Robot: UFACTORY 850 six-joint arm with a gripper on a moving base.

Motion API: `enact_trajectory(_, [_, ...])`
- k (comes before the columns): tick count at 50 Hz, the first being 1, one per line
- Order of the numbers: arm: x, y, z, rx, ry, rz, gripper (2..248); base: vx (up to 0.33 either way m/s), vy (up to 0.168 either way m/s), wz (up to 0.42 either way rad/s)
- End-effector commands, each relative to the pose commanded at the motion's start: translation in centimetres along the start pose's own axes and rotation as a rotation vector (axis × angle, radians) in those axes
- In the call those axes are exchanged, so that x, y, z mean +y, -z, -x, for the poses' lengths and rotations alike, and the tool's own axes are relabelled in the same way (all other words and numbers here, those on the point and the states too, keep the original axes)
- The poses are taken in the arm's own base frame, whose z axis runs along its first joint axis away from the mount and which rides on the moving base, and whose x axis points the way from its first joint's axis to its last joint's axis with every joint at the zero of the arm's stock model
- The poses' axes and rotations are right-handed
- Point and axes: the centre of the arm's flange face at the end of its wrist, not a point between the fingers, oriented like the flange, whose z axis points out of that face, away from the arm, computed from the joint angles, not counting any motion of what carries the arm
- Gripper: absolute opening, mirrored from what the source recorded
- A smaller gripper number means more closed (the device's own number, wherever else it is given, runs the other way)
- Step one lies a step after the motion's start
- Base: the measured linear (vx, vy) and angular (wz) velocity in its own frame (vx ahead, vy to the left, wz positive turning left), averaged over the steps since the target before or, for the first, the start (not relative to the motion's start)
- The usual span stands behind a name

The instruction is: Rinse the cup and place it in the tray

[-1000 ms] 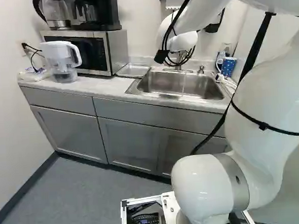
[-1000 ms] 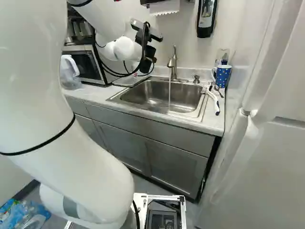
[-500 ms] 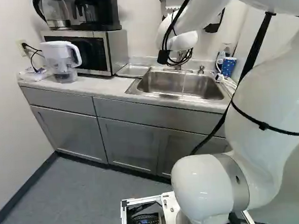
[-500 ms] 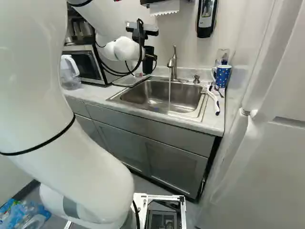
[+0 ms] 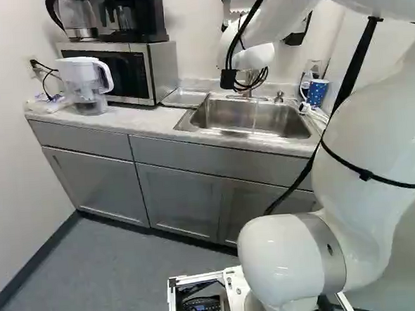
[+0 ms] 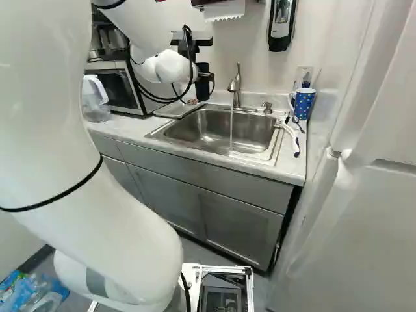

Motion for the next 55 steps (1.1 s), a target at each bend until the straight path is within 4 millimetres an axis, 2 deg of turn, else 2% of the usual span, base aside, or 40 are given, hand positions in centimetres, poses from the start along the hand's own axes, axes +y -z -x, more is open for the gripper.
enact_trajectory(55, [-8.4,-5.0,-0.4,-0.005,0.033,-0.141,126,0.0,0.0,0.0])
